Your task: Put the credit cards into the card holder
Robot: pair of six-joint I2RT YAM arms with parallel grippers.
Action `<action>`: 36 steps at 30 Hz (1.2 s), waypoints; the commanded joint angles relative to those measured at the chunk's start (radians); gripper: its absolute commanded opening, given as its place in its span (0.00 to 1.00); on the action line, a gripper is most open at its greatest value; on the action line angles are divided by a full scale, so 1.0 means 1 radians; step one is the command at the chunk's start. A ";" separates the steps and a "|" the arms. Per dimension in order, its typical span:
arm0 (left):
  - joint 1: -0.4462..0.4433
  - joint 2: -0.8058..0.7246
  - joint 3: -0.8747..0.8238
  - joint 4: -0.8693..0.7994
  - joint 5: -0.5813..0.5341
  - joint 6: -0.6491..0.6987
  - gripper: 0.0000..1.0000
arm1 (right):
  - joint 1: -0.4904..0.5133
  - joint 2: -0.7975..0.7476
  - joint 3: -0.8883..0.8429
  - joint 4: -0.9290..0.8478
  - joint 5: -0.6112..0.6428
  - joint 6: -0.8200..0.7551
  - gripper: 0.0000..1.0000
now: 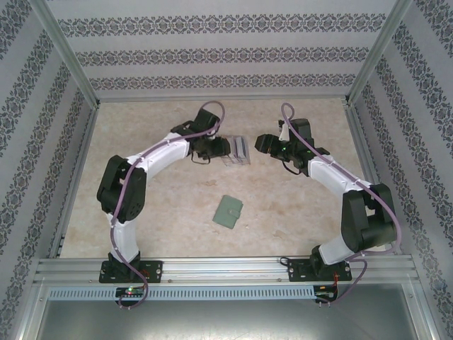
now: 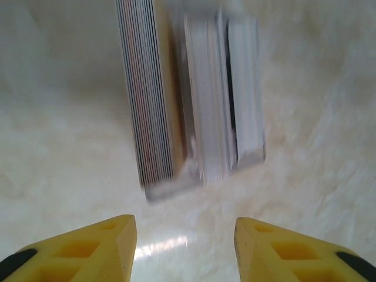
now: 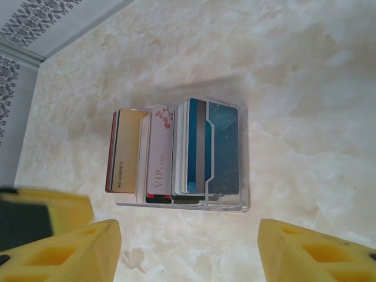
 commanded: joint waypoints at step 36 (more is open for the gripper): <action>-0.074 0.013 -0.094 0.115 0.069 -0.196 0.33 | 0.119 -0.015 0.003 -0.111 0.146 -0.019 0.57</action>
